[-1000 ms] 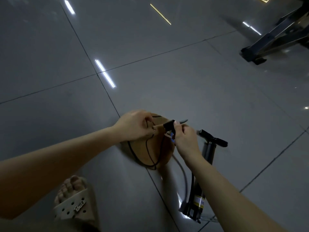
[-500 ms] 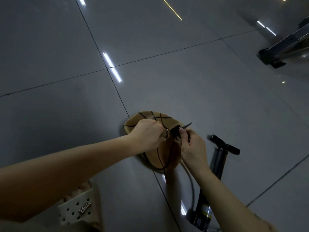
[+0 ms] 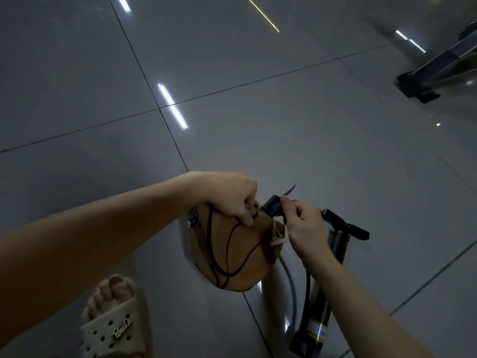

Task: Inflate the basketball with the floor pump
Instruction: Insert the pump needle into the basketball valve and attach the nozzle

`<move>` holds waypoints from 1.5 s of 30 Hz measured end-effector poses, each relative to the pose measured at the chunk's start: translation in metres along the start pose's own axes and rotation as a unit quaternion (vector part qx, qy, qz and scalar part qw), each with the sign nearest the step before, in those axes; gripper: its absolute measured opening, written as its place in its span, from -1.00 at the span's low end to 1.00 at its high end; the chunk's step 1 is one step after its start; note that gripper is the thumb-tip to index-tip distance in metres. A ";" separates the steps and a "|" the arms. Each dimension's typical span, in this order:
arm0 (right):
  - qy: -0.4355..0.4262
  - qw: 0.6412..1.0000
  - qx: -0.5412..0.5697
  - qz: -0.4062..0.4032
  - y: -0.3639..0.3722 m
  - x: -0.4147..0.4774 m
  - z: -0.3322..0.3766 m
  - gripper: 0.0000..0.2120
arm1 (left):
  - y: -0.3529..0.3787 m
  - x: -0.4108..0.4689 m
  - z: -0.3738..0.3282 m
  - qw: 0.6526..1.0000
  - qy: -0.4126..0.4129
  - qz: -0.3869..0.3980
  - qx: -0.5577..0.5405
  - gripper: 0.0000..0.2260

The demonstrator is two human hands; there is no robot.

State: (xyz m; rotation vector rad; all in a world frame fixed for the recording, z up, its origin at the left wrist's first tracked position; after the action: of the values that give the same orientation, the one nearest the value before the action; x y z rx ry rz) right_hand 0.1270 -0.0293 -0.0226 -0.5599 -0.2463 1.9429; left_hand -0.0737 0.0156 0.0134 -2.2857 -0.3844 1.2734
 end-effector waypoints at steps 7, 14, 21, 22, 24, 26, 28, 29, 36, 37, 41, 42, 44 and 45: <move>-0.007 0.997 0.074 0.020 -0.004 0.001 0.003 -0.53 | -0.009 0.002 -0.004 0.999 0.015 0.046 -0.004 -0.61; -0.007 0.999 0.042 0.025 -0.006 0.009 0.000 -0.53 | -0.011 0.006 -0.007 0.998 0.025 0.056 -0.007 -0.60; -0.011 0.998 0.004 0.063 -0.011 0.015 0.004 -0.51 | -0.011 0.008 -0.006 0.998 0.032 0.055 -0.004 -0.62; -0.012 0.997 -0.002 0.070 -0.012 0.016 0.005 -0.51 | -0.011 0.008 -0.006 0.998 0.035 0.054 -0.007 -0.61; -0.014 0.996 -0.016 0.085 -0.014 0.017 0.006 -0.50 | -0.010 0.007 -0.005 0.998 0.038 0.051 -0.008 -0.60; -0.015 0.994 -0.026 0.104 -0.016 0.018 0.006 -0.47 | -0.007 0.007 -0.004 0.998 0.036 0.045 0.002 -0.61; -0.019 0.993 -0.035 0.115 -0.015 0.018 0.004 -0.46 | -0.003 0.006 -0.002 0.999 0.030 0.035 0.011 -0.63; -0.024 0.992 -0.044 0.114 -0.014 0.018 0.003 -0.46 | 0.000 0.006 -0.002 0.999 0.028 0.028 0.010 -0.62; -0.060 0.979 -0.145 0.129 -0.010 0.024 -0.001 -0.52 | 0.008 0.004 0.000 0.999 0.034 0.022 0.009 -0.63; -0.060 0.979 -0.143 0.135 -0.011 0.025 -0.001 -0.53 | 0.007 0.003 0.001 0.999 0.034 0.023 0.011 -0.64; -0.059 0.980 -0.133 0.135 -0.010 0.024 -0.004 -0.51 | 0.012 0.004 0.000 1.000 0.024 0.004 0.015 -0.63; -0.057 0.980 -0.131 0.136 -0.010 0.024 -0.006 -0.50 | 0.014 0.005 0.000 1.000 0.022 -0.006 0.013 -0.66; -0.055 0.981 -0.126 0.135 -0.011 0.024 -0.007 -0.49 | 0.015 0.004 -0.002 0.999 0.028 -0.033 -0.002 -0.70; -0.054 0.982 -0.123 0.135 -0.011 0.025 -0.007 -0.49 | 0.015 0.003 -0.003 0.998 0.032 -0.046 -0.010 -0.63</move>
State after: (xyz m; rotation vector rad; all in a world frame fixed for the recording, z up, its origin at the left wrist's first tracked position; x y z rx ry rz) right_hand 0.1310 -0.0030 -0.0309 -0.6761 -0.5065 2.2251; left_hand -0.0696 0.0041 0.0044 -2.2903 -0.4769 1.1533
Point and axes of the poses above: each hand's wrist, its own x-axis towards the middle knuckle, its own y-axis out of the palm, z = x × y, the point moved 1 cm from there along x, towards the middle knuckle, and after that the axes turned 15 degrees about z, right-handed, at the moved point
